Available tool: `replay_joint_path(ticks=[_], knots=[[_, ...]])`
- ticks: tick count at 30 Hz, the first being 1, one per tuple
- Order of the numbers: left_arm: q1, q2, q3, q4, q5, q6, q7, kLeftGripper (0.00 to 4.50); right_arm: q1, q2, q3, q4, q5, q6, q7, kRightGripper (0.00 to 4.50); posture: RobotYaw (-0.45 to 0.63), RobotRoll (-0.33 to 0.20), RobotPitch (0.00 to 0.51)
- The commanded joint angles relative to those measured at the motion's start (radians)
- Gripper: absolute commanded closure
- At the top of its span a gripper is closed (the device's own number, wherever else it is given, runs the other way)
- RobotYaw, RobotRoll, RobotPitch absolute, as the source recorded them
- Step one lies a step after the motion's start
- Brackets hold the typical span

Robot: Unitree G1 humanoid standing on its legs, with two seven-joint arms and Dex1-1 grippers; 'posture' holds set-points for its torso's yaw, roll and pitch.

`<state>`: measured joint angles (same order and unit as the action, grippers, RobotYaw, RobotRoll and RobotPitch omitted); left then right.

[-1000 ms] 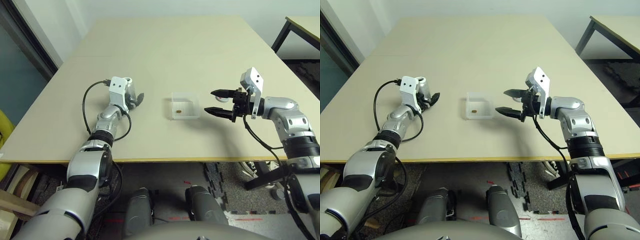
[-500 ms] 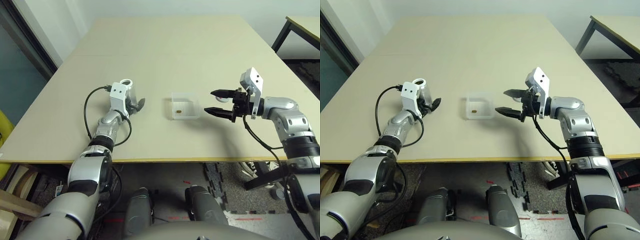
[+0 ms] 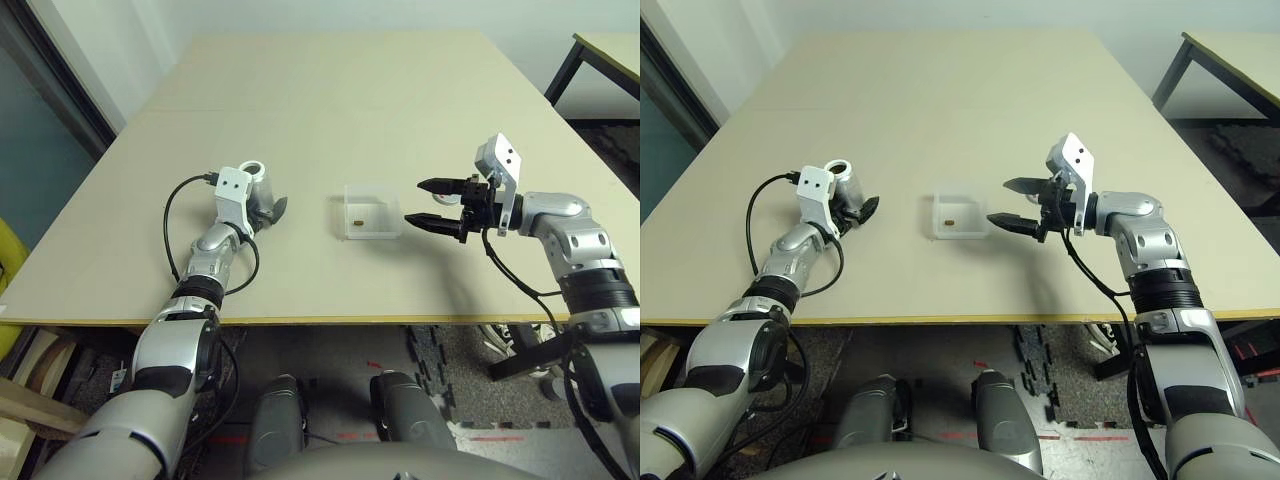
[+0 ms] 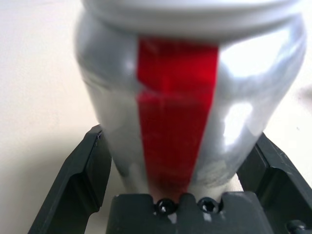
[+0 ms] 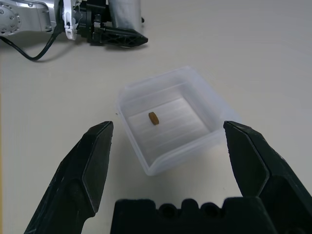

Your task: Pour the medicine from the bottle into the box.

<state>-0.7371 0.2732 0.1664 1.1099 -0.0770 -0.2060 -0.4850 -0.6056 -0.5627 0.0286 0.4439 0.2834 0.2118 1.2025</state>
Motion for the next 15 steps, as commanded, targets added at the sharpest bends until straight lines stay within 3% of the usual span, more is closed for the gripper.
replay_joint_path(ticks=[1, 15], knots=[[0.009, 0.002, -0.005, -0.013, -0.005, 0.007, -0.007, 0.03, -0.010, 0.003, 0.008, 0.012, -0.009, -0.011, 0.006, 0.00, -0.20, 0.000, 0.052], [0.007, -0.006, -0.009, -0.031, -0.007, 0.008, -0.031, 0.03, -0.013, 0.005, 0.007, 0.019, -0.012, -0.013, 0.004, 0.00, -0.20, 0.000, 0.055]])
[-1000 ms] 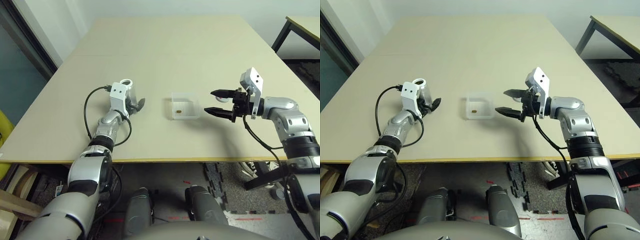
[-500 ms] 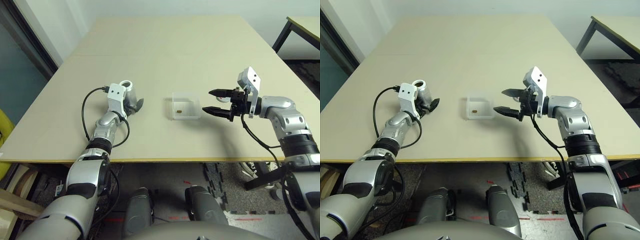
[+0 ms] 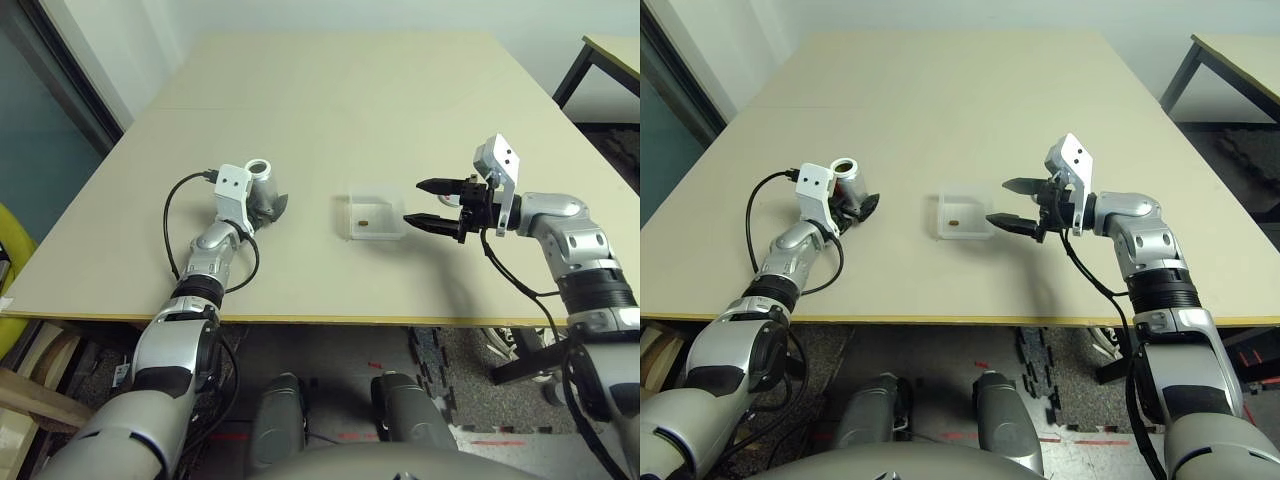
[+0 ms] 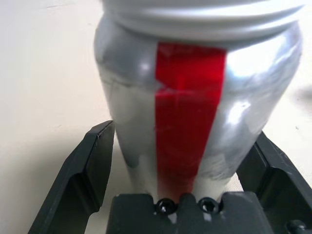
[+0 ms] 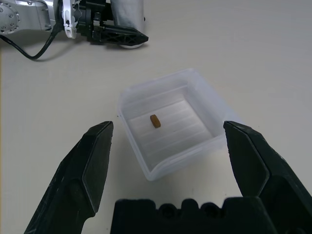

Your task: Pour the medicine from the bottle into the box.

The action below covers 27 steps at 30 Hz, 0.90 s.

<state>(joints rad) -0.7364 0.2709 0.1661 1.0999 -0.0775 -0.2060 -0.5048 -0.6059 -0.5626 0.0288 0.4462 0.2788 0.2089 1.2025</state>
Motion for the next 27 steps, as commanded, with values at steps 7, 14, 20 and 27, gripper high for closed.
replay_joint_path(ticks=[7, 14, 20, 27], knots=[[0.015, -0.006, -0.008, -0.056, -0.011, 0.022, -0.024, 0.03, -0.011, 0.007, -0.012, 0.036, 0.001, -0.009, -0.008, 0.00, -0.20, 0.000, 0.059], [0.041, -0.003, -0.005, -0.126, -0.020, 0.053, -0.035, 0.03, -0.015, 0.010, -0.024, 0.061, 0.005, -0.013, -0.016, 0.00, -0.19, 0.000, 0.059], [0.064, 0.001, -0.005, -0.188, -0.030, 0.084, -0.039, 0.03, -0.029, 0.017, -0.024, 0.084, 0.002, -0.026, -0.020, 0.00, -0.19, 0.000, 0.059], [0.074, 0.003, -0.002, -0.269, -0.044, 0.125, -0.038, 0.03, -0.037, 0.023, -0.023, 0.098, 0.000, -0.035, -0.020, 0.00, -0.18, 0.000, 0.059]])
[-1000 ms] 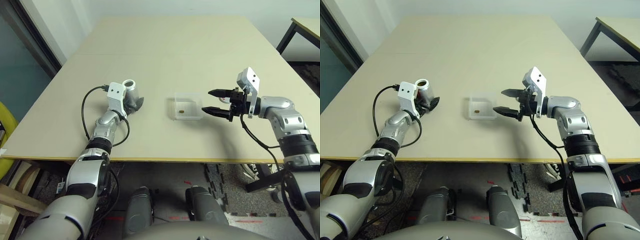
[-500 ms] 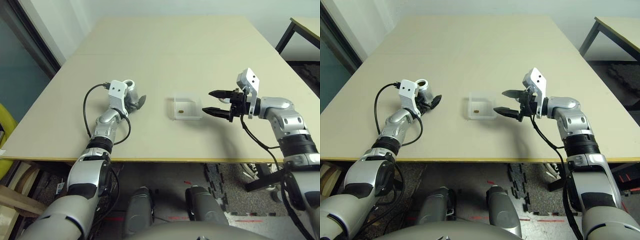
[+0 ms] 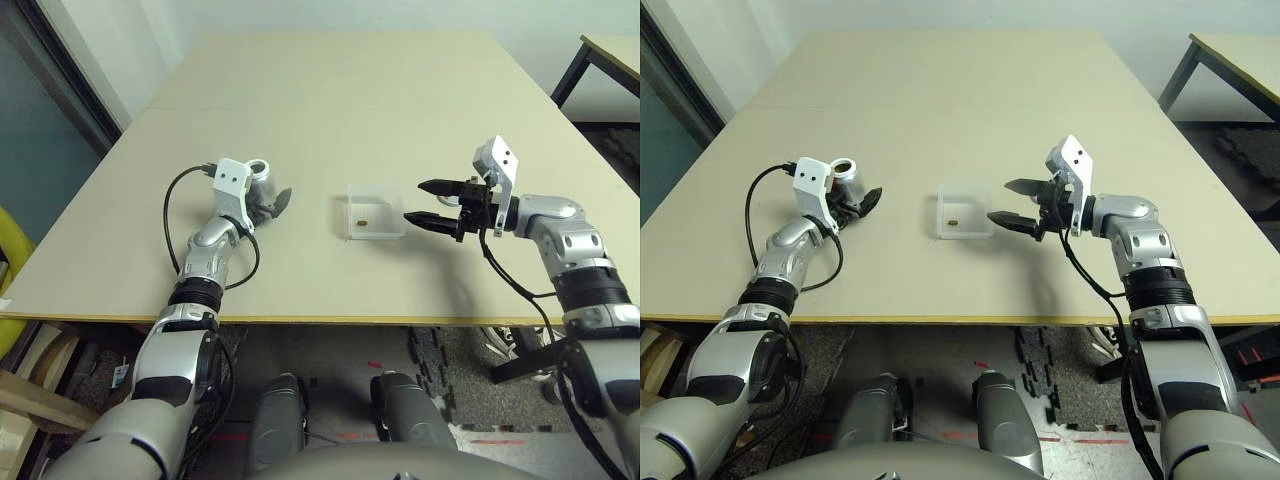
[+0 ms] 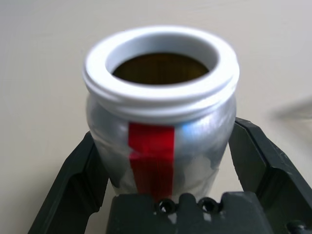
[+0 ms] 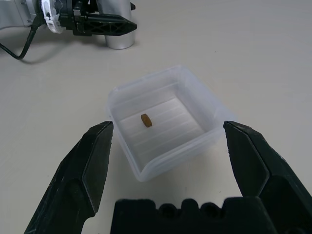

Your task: Pour the medicine from the bottle into the box.

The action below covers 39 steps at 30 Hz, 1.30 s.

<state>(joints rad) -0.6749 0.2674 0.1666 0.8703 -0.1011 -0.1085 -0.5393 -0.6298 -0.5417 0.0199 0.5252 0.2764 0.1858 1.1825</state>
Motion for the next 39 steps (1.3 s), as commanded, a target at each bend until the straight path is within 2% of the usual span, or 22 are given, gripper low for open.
replay_joint_path(ticks=[1, 18, 24, 27, 30, 33, 39], knots=[[0.015, 0.005, -0.002, -0.058, -0.024, 0.037, -0.003, 0.03, -0.014, 0.002, -0.014, 0.020, 0.003, -0.013, 0.001, 0.00, -0.18, 0.000, 0.059], [0.054, 0.027, -0.002, -0.462, -0.088, 0.262, 0.023, 0.03, -0.036, 0.011, -0.023, 0.068, 0.008, -0.035, -0.005, 0.00, -0.17, 0.000, 0.068], [0.058, 0.078, 0.013, -0.630, -0.136, 0.404, 0.022, 0.03, -0.048, 0.019, -0.072, 0.083, 0.040, -0.014, -0.041, 0.00, -0.16, 0.000, 0.082], [0.052, 0.128, 0.035, -0.694, -0.168, 0.482, 0.016, 0.03, -0.053, 0.021, -0.105, 0.101, 0.053, -0.007, -0.075, 0.00, -0.16, 0.000, 0.089], [0.052, 0.184, 0.069, -0.709, -0.199, 0.530, 0.010, 0.03, -0.055, 0.022, -0.136, 0.122, 0.057, -0.013, -0.118, 0.00, -0.15, 0.000, 0.090], [0.067, 0.247, 0.112, -0.661, -0.209, 0.512, -0.003, 0.03, -0.054, 0.022, -0.174, 0.157, 0.050, -0.041, -0.195, 0.00, -0.14, 0.000, 0.091], [0.079, 0.305, 0.159, -0.583, -0.202, 0.483, -0.002, 0.03, -0.047, 0.013, -0.243, 0.220, 0.039, -0.115, -0.354, 0.00, -0.13, 0.000, 0.095]])
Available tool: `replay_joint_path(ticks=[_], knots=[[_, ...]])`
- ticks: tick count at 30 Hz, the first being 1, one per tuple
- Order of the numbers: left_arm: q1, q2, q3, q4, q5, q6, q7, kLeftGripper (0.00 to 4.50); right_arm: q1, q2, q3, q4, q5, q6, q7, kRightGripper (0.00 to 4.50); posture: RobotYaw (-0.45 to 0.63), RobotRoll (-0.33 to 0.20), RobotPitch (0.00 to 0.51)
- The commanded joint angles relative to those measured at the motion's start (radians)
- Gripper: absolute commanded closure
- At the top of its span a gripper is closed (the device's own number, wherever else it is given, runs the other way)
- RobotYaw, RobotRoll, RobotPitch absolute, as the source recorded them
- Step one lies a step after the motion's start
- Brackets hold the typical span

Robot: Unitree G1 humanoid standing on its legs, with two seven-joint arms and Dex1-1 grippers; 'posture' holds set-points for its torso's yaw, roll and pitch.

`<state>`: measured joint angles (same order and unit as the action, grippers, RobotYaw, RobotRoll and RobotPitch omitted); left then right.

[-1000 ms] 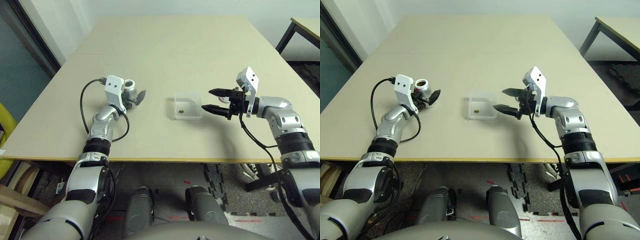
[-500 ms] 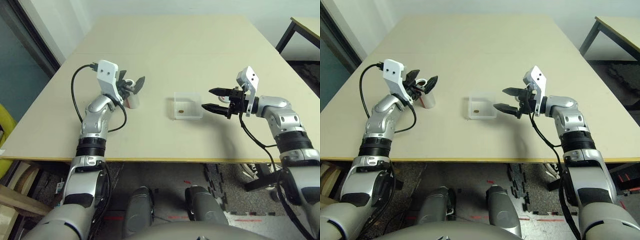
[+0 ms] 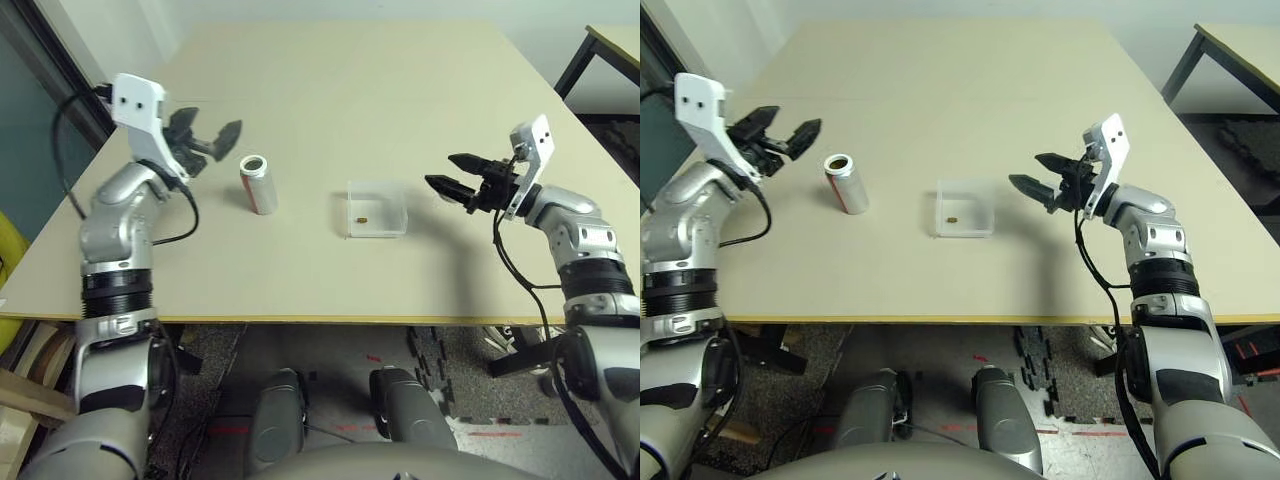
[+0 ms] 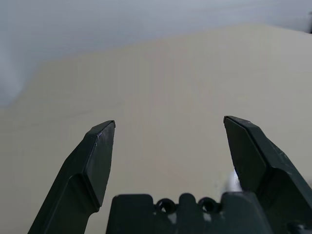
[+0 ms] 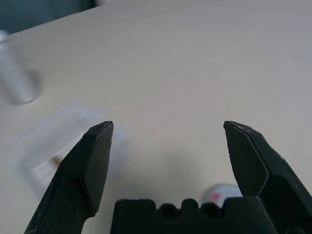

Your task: Pour the medicine from the bottle into the box.

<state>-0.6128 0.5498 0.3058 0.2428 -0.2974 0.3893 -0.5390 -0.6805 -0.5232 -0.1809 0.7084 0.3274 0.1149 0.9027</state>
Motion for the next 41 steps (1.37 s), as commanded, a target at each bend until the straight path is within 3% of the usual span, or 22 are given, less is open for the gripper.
replay_joint_path(ticks=[1, 15, 22, 41], knots=[[0.018, 0.029, 0.022, 0.058, -0.003, -0.024, -0.004, 0.03, 0.006, -0.009, -0.053, 0.048, -0.014, -0.060, -0.102, 0.00, -0.13, 0.000, 0.097], [-0.007, 0.042, -0.006, 0.252, 0.028, -0.123, -0.049, 0.03, 0.077, -0.049, -0.130, 0.113, -0.066, -0.203, -0.357, 0.00, -0.17, 0.000, 0.108], [-0.029, 0.050, -0.010, 0.346, 0.036, -0.183, -0.060, 0.03, 0.048, -0.057, -0.141, 0.184, -0.084, -0.241, -0.439, 0.00, -0.15, 0.000, 0.105], [-0.006, 0.045, -0.006, 0.348, 0.027, -0.210, -0.047, 0.03, 0.016, -0.059, -0.148, 0.260, -0.091, -0.280, -0.486, 0.00, -0.14, 0.000, 0.107]])
